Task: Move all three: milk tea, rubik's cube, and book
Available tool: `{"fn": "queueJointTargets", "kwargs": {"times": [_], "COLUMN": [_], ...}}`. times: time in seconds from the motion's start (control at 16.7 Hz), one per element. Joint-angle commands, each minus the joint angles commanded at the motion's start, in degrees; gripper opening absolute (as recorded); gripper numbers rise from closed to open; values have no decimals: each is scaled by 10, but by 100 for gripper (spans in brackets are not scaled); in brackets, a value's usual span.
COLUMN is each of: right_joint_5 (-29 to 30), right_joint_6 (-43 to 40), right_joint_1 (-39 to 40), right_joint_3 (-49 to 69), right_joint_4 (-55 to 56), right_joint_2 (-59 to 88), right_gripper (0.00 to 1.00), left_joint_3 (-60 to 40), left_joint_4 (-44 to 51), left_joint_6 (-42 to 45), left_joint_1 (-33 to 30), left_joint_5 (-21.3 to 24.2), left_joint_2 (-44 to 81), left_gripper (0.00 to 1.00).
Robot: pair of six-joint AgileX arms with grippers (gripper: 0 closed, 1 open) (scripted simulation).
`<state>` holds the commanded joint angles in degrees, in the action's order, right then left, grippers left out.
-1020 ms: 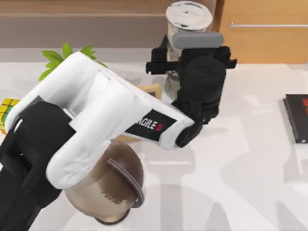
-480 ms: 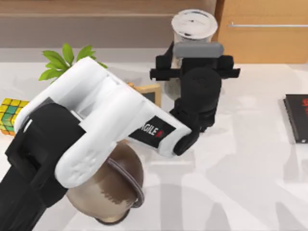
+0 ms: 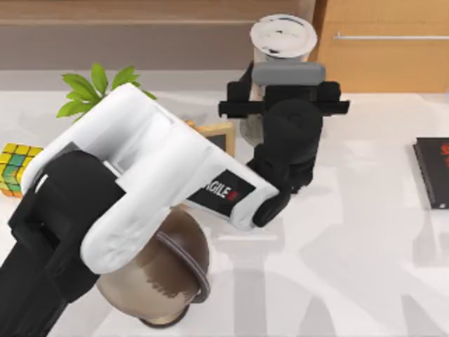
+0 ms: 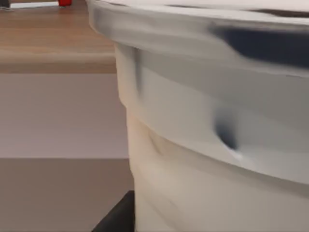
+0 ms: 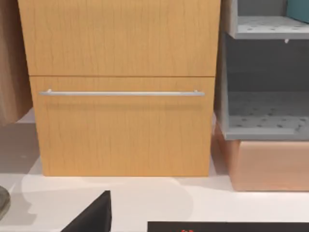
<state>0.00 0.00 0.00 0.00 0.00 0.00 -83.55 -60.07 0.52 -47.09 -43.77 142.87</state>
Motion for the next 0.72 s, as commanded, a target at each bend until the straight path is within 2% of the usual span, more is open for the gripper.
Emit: {"fn": "queueJointTargets", "kwargs": {"times": [0.48,0.72], "right_joint_5": [0,0], "right_joint_6": [0,0], "right_joint_1": [0,0], "right_joint_3": [0,0], "right_joint_4": [0,0], "right_joint_2": [0,0], "right_gripper": [100,100], "left_joint_3": [0,0], "left_joint_4": [0,0], "left_joint_6": [0,0], "left_joint_1": [0,0], "left_joint_5": [0,0], "left_joint_2": [0,0], "left_gripper": [98,100]}}
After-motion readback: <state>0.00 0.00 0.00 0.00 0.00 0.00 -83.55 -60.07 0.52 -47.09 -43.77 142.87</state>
